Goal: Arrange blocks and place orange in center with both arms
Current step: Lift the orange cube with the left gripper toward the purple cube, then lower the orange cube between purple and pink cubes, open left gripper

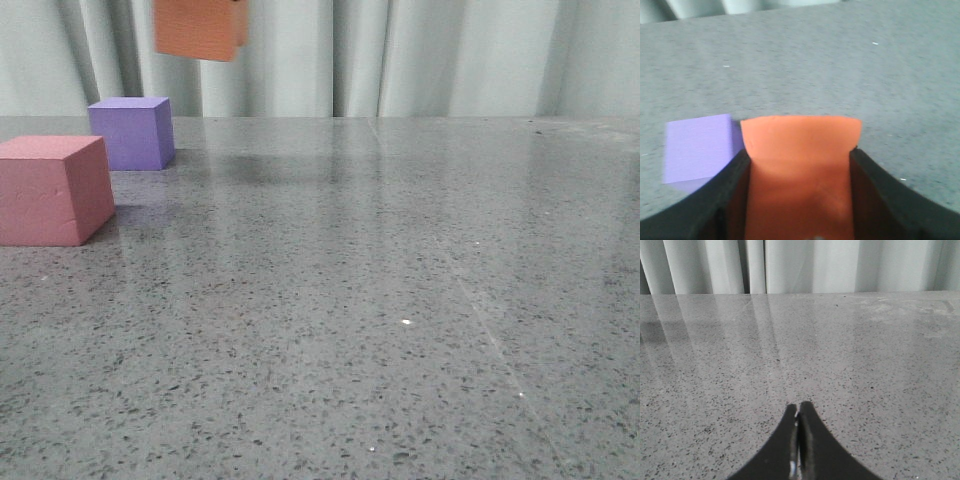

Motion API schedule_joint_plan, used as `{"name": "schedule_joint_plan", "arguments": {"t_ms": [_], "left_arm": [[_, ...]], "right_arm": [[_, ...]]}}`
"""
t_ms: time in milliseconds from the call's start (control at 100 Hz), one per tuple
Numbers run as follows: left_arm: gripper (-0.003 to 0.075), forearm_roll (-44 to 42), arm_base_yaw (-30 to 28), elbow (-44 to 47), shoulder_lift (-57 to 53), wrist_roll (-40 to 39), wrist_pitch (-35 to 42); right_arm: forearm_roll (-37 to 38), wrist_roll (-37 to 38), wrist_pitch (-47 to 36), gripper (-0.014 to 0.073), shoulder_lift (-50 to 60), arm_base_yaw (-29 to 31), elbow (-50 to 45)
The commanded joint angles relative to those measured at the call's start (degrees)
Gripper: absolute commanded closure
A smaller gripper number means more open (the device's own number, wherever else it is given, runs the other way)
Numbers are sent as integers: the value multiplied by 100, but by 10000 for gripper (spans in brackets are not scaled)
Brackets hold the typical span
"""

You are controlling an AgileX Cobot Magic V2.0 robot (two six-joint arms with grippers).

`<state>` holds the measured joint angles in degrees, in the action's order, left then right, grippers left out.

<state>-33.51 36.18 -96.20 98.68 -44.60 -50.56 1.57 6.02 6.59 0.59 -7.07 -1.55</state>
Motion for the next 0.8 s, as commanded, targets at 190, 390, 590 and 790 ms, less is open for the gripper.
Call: {"name": "schedule_joint_plan", "arguments": {"t_ms": [190,390,590,790], "left_arm": [[600,-171,-621,897,-911,-13,580],[600,99,-936,1561,-1088,-13,1228],[600,140,-1060,1972,-1088,-13,1524],[600,266,-1110,2215,-1068,-13,1705]], "right_arm": [[17,-50,-479,661,118,17,74],[17,-50,-479,661,118,17,74],[17,-50,-479,661,118,17,74],[17,-50,-479,661,118,17,74]]}}
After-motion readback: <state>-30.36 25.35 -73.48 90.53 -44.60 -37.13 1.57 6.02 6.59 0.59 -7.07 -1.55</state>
